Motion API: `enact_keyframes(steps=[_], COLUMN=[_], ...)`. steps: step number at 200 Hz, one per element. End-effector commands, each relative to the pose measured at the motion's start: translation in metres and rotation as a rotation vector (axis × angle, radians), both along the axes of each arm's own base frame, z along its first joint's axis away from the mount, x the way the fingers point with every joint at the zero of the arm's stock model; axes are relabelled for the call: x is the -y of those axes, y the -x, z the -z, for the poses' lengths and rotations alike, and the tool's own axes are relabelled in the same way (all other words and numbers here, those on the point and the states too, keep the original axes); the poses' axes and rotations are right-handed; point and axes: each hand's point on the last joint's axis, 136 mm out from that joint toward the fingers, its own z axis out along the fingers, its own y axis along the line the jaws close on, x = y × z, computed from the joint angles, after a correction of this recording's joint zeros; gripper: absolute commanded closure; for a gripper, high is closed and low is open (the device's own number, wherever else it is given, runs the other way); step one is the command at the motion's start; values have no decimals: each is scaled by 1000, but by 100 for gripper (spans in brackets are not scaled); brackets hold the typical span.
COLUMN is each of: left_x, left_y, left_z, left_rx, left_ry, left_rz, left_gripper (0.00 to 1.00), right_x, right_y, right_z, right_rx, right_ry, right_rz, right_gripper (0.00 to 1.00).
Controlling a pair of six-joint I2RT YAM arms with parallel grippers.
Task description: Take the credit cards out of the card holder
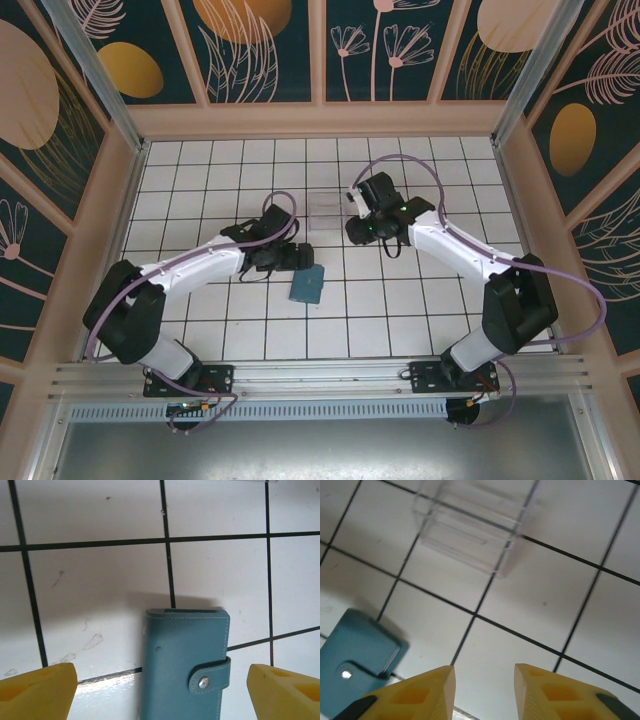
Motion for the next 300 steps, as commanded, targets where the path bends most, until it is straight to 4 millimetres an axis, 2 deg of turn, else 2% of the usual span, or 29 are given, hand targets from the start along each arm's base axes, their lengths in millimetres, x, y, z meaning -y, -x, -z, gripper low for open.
enact_keyframes(steps=[1,34,83,112,180,255,268,278,300], left_x=[-5,-39,-67,-78,-77,-72,-71,-68,-64], left_y=[-5,-12,-17,-22,-23,-18,-17,-16,-14], left_z=[-13,-2,15,18,20,24,25,25,26], left_rx=[96,66,3,-7,-23,-44,-52,-57,-74], left_ry=[59,75,178,195,176,197,202,215,233], left_rz=[29,-47,-118,-150,-100,-73,-68,-52,-33], left_gripper=[8,12,16,15,15,17,18,24,28], right_x=[-29,-57,-88,-96,-109,-108,-107,-107,-107], right_y=[20,42,66,76,94,87,88,89,89], right_z=[5,21,47,62,86,103,106,108,109], right_rx=[15,-7,-70,-101,-154,-162,-168,-173,-163], right_ry=[-6,40,122,183,274,353,357,356,355], right_rz=[-217,-365,-477,-532,-675,-701,-711,-716,-716], right_gripper=[62,62,62,62,59,54,56,57,64])
